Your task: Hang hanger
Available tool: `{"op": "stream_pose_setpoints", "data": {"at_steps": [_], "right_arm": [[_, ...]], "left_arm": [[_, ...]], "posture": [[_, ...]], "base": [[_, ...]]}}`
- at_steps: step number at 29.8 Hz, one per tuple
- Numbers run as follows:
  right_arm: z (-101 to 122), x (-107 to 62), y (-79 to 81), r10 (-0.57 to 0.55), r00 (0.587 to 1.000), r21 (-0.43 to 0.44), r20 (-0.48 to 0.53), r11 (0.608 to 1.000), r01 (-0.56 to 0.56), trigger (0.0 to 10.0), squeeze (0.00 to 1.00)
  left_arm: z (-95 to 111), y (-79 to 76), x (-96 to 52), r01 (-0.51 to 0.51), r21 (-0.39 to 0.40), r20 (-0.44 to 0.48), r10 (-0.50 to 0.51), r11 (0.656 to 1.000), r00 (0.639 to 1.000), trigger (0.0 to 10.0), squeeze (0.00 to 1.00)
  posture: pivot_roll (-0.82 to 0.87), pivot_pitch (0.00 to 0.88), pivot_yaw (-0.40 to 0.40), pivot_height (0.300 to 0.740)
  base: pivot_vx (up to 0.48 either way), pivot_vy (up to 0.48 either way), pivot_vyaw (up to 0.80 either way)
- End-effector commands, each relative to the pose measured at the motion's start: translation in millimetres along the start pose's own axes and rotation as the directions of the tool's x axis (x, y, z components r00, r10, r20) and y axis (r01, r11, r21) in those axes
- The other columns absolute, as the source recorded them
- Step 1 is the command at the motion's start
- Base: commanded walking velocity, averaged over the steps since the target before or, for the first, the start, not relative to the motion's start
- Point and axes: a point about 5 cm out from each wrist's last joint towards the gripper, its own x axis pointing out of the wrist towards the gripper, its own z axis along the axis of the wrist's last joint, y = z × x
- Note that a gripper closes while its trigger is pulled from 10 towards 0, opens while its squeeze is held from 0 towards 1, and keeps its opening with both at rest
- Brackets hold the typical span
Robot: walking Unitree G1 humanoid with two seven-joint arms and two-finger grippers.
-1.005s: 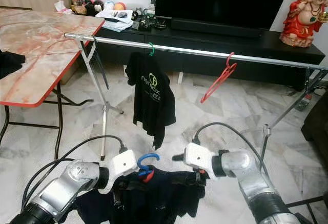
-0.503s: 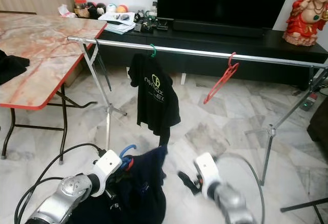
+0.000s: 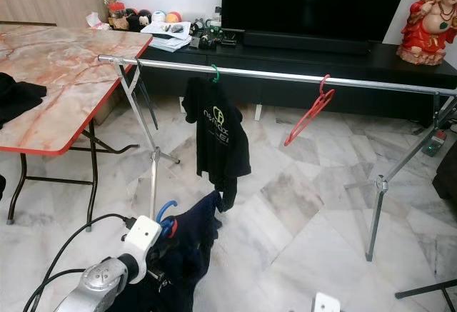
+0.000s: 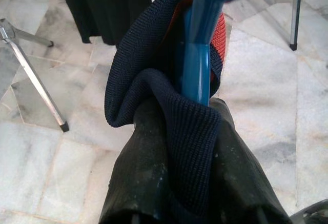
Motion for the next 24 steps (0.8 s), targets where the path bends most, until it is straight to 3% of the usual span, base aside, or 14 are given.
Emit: {"op": "stream_pose_setpoints", "data": {"at_steps": [1,11,19,24], "right_arm": [[-7.1,-1.1,-3.4,-0.029,0.999,0.021,-0.029,0.999,0.030,10.0,0.00],[-5.1,-0.3,0.2,-0.036,0.999,0.023,-0.030,0.999,0.036,10.0,0.00],[-2.4,0.6,7.1,-0.011,1.000,0.015,-0.018,1.000,0.011,10.0,0.00],[-4.2,0.4,6.9,-0.009,1.000,-0.008,-0.028,1.000,0.009,10.0,0.00]], "left_arm": [[11.8,-0.1,2.0,0.005,0.023,0.047,-0.006,1.000,0.999,10.0,0.00],[18.3,5.4,6.0,0.002,0.053,0.050,-0.005,0.999,0.999,10.0,0.00],[20.7,0.9,8.7,0.022,0.066,0.051,-0.026,0.998,0.998,10.0,0.00],[25.2,8.0,10.6,-0.019,0.078,0.048,0.015,0.997,0.999,10.0,0.00]], "posture": [[0.04,0.030,-0.020,0.740],[0.05,0.002,-0.010,0.740],[0.04,0.000,-0.002,0.740],[0.05,0.000,-0.003,0.740]], "base": [[0.424,0.000,0.00],[0.446,0.000,-0.57],[0.457,0.000,0.00],[0.458,0.000,0.00]]}}
